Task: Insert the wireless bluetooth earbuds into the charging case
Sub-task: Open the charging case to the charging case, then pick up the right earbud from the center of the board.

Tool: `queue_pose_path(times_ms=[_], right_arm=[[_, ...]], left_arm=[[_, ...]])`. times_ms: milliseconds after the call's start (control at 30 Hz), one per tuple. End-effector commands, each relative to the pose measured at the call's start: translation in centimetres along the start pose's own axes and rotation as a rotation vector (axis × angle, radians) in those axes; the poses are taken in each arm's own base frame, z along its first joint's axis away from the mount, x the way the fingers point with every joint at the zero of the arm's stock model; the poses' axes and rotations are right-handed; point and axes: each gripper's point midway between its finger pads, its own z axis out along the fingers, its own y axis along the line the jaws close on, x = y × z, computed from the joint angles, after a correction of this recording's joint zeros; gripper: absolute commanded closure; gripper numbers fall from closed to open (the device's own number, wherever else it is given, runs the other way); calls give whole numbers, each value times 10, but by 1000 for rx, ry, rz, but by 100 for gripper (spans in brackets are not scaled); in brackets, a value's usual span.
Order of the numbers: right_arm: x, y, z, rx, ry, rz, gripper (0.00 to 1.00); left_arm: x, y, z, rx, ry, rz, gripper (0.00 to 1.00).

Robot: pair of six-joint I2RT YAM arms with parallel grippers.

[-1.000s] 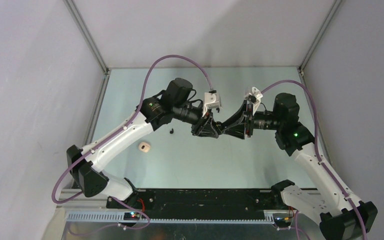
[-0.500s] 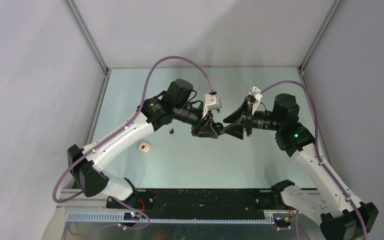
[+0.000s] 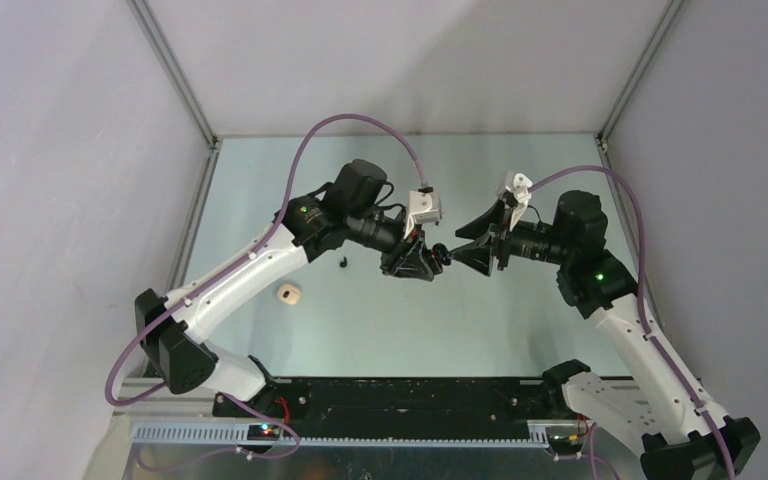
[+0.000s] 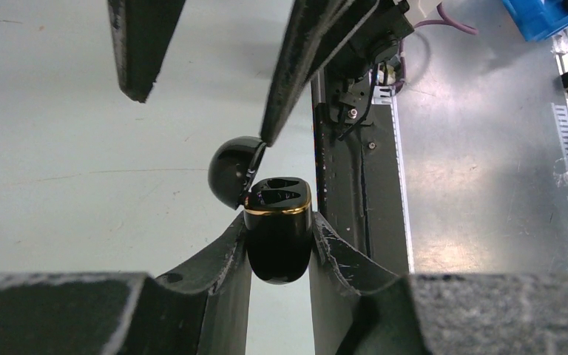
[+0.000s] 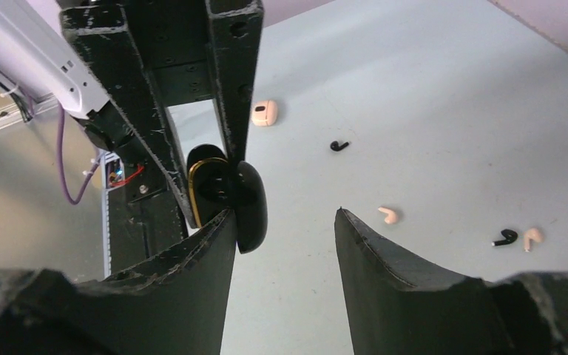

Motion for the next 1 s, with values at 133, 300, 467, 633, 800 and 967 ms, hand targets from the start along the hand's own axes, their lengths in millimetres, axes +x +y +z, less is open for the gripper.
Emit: queue_pose_path(times_ms=[133,300,467,633,800,967], right_arm=[[-14,-11,-7,87,-35,-93,43],[-20,-6,-11,82,-36,-116,39],[-43,-12,-20,140,-44,-160,30],[-53,-43,-21,266,-18,-137,19],[-48,-83,-5,331,57,-36,18],[-32,-107,19,296,121,45,18]], left_arm=[[-4,-13,0,60,-22,38,100],[-6,-11,-2,44,-24,39,100],[-13,2,-15,-11,-50,41,100],[-23,18,-47,-95,-108,50,100],[-25,30,-85,-216,-157,85,100],[-16,32,-122,-315,-213,110,100]])
